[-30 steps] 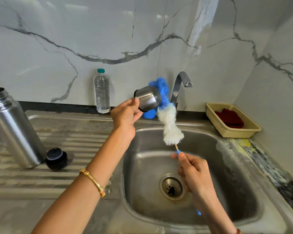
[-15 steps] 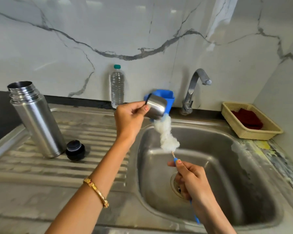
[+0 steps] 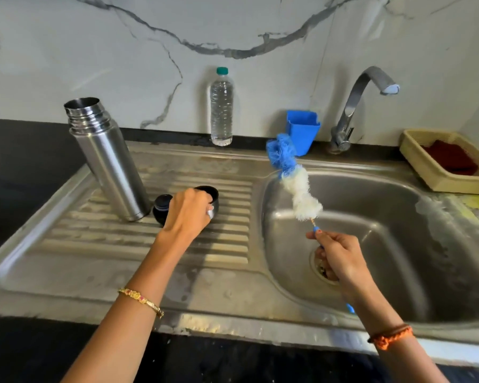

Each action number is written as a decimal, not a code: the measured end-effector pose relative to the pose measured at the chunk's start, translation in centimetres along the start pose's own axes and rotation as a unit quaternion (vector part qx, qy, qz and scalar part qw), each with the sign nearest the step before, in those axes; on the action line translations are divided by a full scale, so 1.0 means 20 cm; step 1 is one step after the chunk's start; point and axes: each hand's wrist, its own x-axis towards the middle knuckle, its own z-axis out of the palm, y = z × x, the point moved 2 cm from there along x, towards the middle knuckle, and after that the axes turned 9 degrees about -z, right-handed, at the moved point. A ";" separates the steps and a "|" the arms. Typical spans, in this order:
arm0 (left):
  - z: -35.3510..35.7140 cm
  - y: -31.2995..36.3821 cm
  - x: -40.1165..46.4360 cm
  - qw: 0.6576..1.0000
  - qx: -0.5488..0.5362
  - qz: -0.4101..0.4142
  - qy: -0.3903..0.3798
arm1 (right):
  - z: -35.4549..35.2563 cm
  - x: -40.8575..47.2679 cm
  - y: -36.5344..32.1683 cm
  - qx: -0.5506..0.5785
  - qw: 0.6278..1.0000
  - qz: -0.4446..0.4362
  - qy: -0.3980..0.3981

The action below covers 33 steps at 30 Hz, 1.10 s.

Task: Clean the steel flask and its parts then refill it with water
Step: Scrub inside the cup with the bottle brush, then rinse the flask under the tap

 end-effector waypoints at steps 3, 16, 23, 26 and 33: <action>0.04 -0.02 -0.01 0.999 0.041 0.008 -0.012 | 0.02 -0.01 0.01 -0.038 0.999 -0.013 -0.003; 0.01 -0.01 0.01 0.999 0.027 -0.013 -0.037 | -0.09 0.01 0.03 -0.351 0.924 -0.137 0.064; -0.04 0.21 0.08 0.998 -0.053 -0.013 0.017 | -0.37 0.12 -0.32 -0.490 0.757 -0.390 0.185; 0.02 0.34 0.18 0.996 -0.091 0.001 -0.006 | -0.51 0.20 -0.58 -0.507 0.678 -0.459 0.269; 0.18 0.56 0.40 0.996 -0.034 0.025 -0.074 | -0.56 0.60 -1.07 -0.695 0.521 -0.438 0.231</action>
